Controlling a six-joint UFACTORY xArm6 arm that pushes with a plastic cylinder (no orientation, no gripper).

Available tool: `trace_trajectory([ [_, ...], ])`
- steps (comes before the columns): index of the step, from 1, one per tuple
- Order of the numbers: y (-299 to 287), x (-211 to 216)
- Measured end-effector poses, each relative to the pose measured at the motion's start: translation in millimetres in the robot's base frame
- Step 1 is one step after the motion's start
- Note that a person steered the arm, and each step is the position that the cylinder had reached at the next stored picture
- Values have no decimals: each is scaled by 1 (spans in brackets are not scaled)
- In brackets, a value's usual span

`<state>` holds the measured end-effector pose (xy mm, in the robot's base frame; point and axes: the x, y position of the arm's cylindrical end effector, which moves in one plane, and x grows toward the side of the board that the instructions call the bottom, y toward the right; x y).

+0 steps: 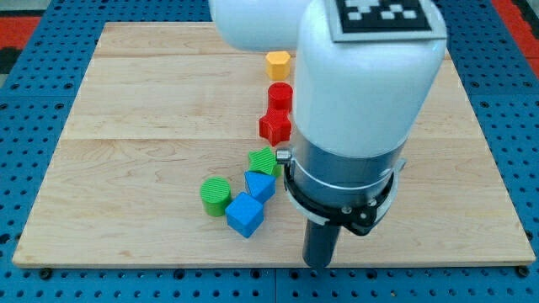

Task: Push the blue cube towards the bottom right corner of the board

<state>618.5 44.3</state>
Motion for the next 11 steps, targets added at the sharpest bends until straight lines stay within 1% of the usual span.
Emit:
trace_trajectory([
  [1, -27, 0],
  [2, -79, 0],
  [4, -117, -11],
  [5, -112, -34],
  [6, -95, -57],
  [7, -68, -69],
  [9, -13, -75],
  [11, 19, -80],
])
